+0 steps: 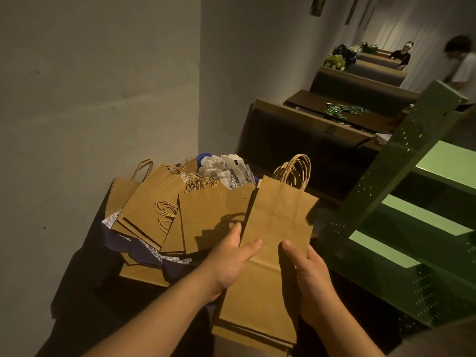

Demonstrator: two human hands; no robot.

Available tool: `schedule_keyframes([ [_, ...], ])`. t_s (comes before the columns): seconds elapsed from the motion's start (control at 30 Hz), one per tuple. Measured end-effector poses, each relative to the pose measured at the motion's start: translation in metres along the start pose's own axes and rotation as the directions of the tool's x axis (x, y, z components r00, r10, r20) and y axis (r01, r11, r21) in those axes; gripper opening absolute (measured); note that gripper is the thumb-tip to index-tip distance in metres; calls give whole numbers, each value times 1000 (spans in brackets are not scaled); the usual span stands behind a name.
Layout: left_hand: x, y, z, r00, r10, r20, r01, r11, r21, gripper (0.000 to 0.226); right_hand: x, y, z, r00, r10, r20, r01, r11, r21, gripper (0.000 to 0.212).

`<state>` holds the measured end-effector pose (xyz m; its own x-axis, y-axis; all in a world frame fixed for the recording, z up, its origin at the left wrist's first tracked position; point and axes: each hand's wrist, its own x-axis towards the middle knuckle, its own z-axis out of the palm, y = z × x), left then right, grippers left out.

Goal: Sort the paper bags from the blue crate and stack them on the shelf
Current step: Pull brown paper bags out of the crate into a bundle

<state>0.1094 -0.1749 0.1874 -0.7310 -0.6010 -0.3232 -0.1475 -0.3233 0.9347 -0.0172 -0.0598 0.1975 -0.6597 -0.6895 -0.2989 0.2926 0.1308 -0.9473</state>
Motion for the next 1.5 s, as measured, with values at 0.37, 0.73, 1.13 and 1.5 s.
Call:
schedule_keyframes([
  [0.37,28,26,-38,959,146,-242,-73,955,286,26,5,4,-11,995,47,-86,-43,998,47,23],
  [0.73,80,0,-96,847,-98,-523,510,429,745,103,11,7,-16,992,54,-111,-51,998,23,17],
  [1.13,71,8,-113,817,-78,-571,548,412,728,109,23,17,-15,988,56,-142,-60,998,-20,31],
  [1.5,71,9,-120,782,-146,-606,436,823,364,103,27,17,-17,987,55,-151,-62,997,-41,27],
])
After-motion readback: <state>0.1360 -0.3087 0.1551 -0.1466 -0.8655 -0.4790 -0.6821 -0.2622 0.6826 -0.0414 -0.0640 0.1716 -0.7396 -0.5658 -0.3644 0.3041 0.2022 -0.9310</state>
